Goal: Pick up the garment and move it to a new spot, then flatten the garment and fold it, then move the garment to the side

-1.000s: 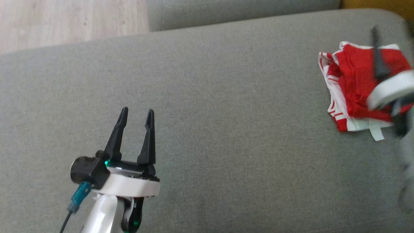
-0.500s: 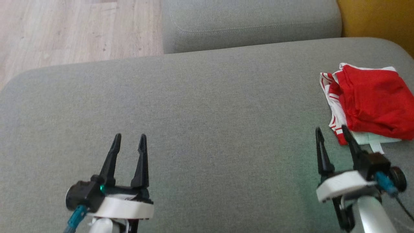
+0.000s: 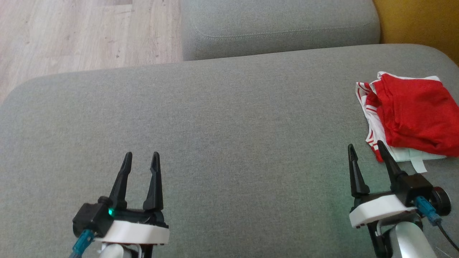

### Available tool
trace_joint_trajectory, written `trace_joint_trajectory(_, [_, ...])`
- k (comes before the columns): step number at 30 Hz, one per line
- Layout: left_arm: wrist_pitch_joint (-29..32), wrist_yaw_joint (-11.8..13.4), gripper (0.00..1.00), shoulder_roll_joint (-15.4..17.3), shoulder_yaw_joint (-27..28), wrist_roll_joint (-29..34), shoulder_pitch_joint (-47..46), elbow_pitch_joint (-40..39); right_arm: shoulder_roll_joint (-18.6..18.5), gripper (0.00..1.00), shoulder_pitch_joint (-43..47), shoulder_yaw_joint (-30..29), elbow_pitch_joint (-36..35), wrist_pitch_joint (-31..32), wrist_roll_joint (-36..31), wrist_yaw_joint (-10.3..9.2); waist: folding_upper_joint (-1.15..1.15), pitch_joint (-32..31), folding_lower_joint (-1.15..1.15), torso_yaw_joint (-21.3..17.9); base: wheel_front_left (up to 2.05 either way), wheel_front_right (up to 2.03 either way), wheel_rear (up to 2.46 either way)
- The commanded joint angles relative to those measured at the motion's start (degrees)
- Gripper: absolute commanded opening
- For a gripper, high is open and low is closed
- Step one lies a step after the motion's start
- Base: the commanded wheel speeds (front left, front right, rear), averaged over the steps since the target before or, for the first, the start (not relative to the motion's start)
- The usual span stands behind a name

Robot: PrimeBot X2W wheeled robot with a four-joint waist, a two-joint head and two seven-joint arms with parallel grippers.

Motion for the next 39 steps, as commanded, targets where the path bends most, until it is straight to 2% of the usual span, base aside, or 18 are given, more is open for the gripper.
trace_joint_trajectory(1, [-0.3, 0.1, 1.0, 0.0, 1.6, -0.3, -1.1, -2.0, 0.0, 1.0, -1.4, 1.5, -2.2, -0.8, 0.4, 0.37, 0.0, 0.0, 0.0, 0.1, 0.0, 0.0, 0.0])
trace_joint_trajectory(17, [-0.3, 0.1, 1.0, 0.0, 0.2, -4.6, -1.2, -0.1, 0.0, 1.0, -1.1, 1.7, -5.7, -0.8, 2.8, 0.37, 0.0, 0.5, 0.0, -0.5, 0.0, 0.0, 0.0])
trace_joint_trajectory(18, [0.0, 0.0, 0.0, 0.0, -1.3, -4.7, 0.2, 1.6, 0.1, 0.0, 0.1, 0.3, -3.6, 0.0, 2.5, 0.0, 0.0, 0.5, 0.0, -0.5, 0.0, 0.0, 0.0])
trace_joint_trajectory(22, [0.0, 0.0, 0.0, 0.0, -1.3, -4.9, 1.2, 4.3, 0.2, 0.0, 1.2, 0.3, -0.8, 0.2, 2.9, -0.02, 0.0, 0.5, 0.0, -0.5, 0.0, 0.0, 0.0])
trace_joint_trajectory(39, [2.4, 0.0, 0.0, 0.6, 0.4, -15.6, 0.4, 4.2, 0.2, 0.0, 0.8, -0.6, -1.4, 3.2, 15.9, 0.04, 0.0, 0.3, 0.0, -0.4, 0.0, 0.0, 0.0])
